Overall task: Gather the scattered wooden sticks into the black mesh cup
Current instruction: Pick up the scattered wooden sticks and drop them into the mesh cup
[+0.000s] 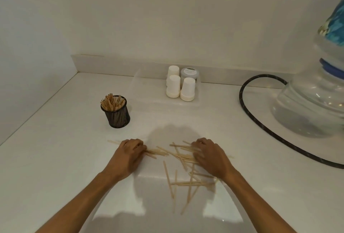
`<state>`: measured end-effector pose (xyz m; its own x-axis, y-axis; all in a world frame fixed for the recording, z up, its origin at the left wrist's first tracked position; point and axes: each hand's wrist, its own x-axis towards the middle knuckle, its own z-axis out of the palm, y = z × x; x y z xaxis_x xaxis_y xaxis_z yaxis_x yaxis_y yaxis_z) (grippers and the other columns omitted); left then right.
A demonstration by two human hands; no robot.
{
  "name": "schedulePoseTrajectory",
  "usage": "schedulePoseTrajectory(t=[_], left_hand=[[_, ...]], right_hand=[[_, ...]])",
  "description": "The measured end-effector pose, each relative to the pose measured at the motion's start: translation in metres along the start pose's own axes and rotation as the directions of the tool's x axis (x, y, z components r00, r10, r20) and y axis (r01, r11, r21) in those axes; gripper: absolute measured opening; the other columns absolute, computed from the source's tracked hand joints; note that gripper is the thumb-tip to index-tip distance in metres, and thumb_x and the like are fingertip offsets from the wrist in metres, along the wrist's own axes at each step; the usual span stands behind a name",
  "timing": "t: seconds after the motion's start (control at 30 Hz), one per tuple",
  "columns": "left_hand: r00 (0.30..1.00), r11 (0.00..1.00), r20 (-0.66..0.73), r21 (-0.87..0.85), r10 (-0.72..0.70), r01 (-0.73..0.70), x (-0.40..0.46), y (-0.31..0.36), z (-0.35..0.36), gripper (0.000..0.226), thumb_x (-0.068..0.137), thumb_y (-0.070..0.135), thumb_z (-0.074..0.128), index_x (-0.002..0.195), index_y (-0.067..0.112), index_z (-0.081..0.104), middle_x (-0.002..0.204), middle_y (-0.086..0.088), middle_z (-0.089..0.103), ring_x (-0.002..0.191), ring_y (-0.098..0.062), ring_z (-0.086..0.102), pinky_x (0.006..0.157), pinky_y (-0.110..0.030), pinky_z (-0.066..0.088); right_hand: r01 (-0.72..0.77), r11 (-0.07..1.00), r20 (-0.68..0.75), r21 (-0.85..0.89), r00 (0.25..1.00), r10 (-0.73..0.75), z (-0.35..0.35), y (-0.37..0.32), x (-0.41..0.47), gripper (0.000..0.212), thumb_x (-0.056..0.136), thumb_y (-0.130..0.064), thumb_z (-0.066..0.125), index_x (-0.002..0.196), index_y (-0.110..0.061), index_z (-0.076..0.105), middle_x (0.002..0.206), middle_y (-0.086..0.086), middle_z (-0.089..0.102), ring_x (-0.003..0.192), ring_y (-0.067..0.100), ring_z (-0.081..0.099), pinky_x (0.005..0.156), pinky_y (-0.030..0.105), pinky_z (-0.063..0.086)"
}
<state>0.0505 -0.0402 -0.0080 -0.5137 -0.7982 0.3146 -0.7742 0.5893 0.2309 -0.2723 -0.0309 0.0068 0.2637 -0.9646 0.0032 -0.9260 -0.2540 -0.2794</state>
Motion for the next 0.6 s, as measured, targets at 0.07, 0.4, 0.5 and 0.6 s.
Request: schedulePoseTrajectory(t=[0.07,0.4,0.5,0.6], left_hand=[[1.000,1.000,0.009,0.000,0.000,0.000,0.002,0.004,-0.001,0.040,0.097,0.036,0.041,0.102,0.011,0.071,0.100,-0.003,0.065,0.088,-0.022,0.064,0.081,-0.033,0.045],[0.999,0.999,0.007,-0.018,0.036,-0.036,0.008,0.024,-0.012,0.067,0.104,0.042,0.018,0.097,0.006,0.075,0.088,-0.006,0.066,0.074,-0.023,0.064,0.072,-0.033,0.051],[1.000,1.000,-0.001,-0.029,-0.002,0.002,0.007,0.025,-0.010,0.053,0.103,0.036,0.032,0.097,0.005,0.075,0.090,-0.007,0.067,0.077,-0.025,0.065,0.073,-0.035,0.052],[0.998,0.995,-0.021,-0.072,-0.067,0.066,0.008,0.026,-0.006,0.014,0.092,0.010,0.061,0.100,0.004,0.072,0.094,-0.009,0.066,0.080,-0.028,0.063,0.073,-0.040,0.050]], right_hand=[[-0.028,0.999,0.002,-0.043,1.000,0.028,0.002,-0.001,-0.003,0.059,0.095,-0.058,0.042,0.141,-0.022,0.047,0.144,-0.004,0.047,0.126,0.017,0.048,0.102,0.034,0.040],[0.066,0.997,0.010,0.026,0.998,-0.066,0.013,-0.014,-0.003,0.044,0.096,-0.045,0.052,0.133,-0.023,0.054,0.134,-0.004,0.049,0.118,0.016,0.048,0.092,0.029,0.044],[0.064,0.998,0.013,-0.003,0.998,-0.064,0.016,-0.019,0.000,0.040,0.098,-0.040,0.050,0.134,-0.022,0.053,0.135,-0.004,0.048,0.118,0.016,0.048,0.092,0.029,0.042],[0.062,0.998,0.003,-0.025,0.998,-0.062,0.019,-0.025,0.004,0.037,0.100,-0.034,0.048,0.132,-0.017,0.055,0.135,-0.001,0.049,0.119,0.018,0.048,0.090,0.030,0.045]])
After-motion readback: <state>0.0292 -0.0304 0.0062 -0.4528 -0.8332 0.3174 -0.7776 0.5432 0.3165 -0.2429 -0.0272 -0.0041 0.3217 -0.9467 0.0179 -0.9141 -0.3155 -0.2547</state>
